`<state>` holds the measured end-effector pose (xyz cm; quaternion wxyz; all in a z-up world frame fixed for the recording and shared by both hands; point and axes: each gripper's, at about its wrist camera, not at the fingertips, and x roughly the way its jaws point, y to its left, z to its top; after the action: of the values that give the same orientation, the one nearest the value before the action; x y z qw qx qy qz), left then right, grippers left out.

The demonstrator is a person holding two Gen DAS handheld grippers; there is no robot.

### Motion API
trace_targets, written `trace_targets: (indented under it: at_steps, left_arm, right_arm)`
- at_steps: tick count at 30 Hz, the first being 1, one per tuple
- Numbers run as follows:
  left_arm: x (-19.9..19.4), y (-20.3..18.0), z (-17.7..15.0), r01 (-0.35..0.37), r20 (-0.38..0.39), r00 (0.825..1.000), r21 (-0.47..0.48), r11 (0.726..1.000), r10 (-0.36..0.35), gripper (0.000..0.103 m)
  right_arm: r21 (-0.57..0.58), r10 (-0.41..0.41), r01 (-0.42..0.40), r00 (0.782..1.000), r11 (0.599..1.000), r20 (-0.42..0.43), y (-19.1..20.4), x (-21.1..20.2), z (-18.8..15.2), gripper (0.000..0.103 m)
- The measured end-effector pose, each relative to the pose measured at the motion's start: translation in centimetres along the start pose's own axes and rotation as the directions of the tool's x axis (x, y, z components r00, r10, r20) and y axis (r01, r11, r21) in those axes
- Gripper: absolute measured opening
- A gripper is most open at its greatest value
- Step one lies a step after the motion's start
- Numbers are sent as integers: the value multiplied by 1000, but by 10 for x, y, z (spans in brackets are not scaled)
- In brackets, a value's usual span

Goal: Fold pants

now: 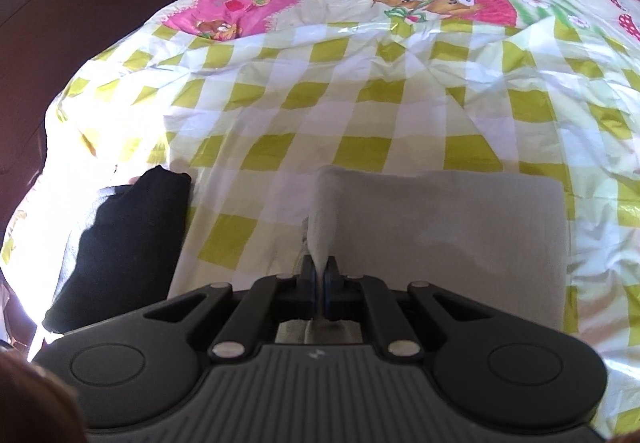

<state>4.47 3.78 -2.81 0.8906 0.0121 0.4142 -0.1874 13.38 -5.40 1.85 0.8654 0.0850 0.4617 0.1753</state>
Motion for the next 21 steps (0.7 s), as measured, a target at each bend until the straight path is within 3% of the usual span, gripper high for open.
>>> trace_targets:
  at_steps: [7,10,14,21]
  left_arm:
    - [-4,1,-2,-1,9,1000,-9,1000,1,57]
    - [-16,9,-6,-9,33,999,-47,999,11,58]
    - [-36,13,-23,-44,36,998,-58,997,46,58]
    - [-72,24,-41,-80,57,995,-80,994,84,59]
  right_arm:
    - [-18,-9,8,999,1000,-48,12,23,-5,8]
    - [25,46,-44,995,999,-92,6,25,-7,13]
    - [65,126,-121,990,990,-65,0,14,-6,15]
    - [-24,82,-83,996,996,-32,-1,4,-1,15]
